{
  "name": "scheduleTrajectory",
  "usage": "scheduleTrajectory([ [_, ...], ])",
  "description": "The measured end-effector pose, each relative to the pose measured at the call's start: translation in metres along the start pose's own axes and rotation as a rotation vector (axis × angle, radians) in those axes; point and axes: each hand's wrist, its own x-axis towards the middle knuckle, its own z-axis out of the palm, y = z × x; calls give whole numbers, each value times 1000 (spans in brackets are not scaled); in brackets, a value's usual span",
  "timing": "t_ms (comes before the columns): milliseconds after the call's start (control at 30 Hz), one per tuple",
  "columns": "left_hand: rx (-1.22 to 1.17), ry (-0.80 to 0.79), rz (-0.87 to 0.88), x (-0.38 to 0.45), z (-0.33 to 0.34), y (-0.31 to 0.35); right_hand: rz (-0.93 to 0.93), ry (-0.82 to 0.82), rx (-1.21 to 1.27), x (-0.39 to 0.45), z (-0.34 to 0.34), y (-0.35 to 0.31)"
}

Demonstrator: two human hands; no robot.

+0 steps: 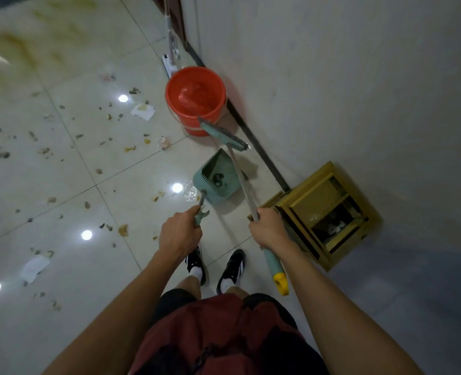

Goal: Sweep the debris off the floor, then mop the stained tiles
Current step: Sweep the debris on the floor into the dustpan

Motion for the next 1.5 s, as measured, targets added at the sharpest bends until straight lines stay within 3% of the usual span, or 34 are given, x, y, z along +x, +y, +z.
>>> scheduleTrajectory([
  [500,-43,137,-366,-102,-24,-82,-23,-149,-57,29,55,-25],
  [700,-80,134,-458,-125,-24,-112,28,-199,139,22,89,-48],
  [767,-85,130,-472,-128,-25,-122,117,-268,140,15,100,-42],
  [967,-82,113,-493,-128,-30,-152,121,-148,106,-1,129,-32],
  [1500,-67,67,-408,-130,-53,-242,219,-187,-61,10,213,-71],
])
